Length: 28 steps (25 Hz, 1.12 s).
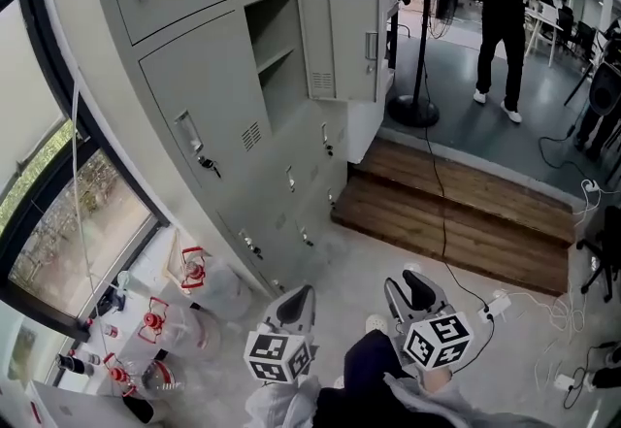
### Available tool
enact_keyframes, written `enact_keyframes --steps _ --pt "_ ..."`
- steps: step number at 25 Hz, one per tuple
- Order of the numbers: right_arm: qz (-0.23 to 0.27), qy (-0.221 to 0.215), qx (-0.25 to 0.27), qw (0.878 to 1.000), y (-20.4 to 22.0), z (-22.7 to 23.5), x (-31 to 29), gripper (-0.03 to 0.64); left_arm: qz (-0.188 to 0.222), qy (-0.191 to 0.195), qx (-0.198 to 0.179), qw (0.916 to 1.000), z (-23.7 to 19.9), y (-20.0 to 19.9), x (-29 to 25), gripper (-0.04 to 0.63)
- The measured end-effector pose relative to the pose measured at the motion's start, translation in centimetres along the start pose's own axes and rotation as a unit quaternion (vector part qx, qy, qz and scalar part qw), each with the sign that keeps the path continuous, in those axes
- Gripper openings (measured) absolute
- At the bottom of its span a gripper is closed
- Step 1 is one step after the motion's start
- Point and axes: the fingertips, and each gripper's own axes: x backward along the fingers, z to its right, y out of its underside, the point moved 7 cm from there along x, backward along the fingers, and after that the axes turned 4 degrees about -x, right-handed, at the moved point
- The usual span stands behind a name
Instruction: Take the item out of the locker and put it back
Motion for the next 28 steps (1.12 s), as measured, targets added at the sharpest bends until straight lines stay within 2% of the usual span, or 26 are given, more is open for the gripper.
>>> enact_keyframes --steps 6,18,28 --pt "-0.004 -0.016 0.002 1.000 -2.2 3.7 -4.8 0.140 0.001 -0.005 -0.002 1.0000 -1.0 -1.9 -6.1 0.008" --pt "0.012 -0.039 0.021 0.999 -10.2 14.4 -14.8 0.140 0.026 -0.031 -0.015 0.9991 -2.4 -7.8 -20.4 0.008" --pt "-0.004 -0.079 0.030 0.996 -12.2 19.9 -21.5 0.140 0.032 -0.078 0.000 0.9964 -3.9 -8.4 -27.5 0.008"
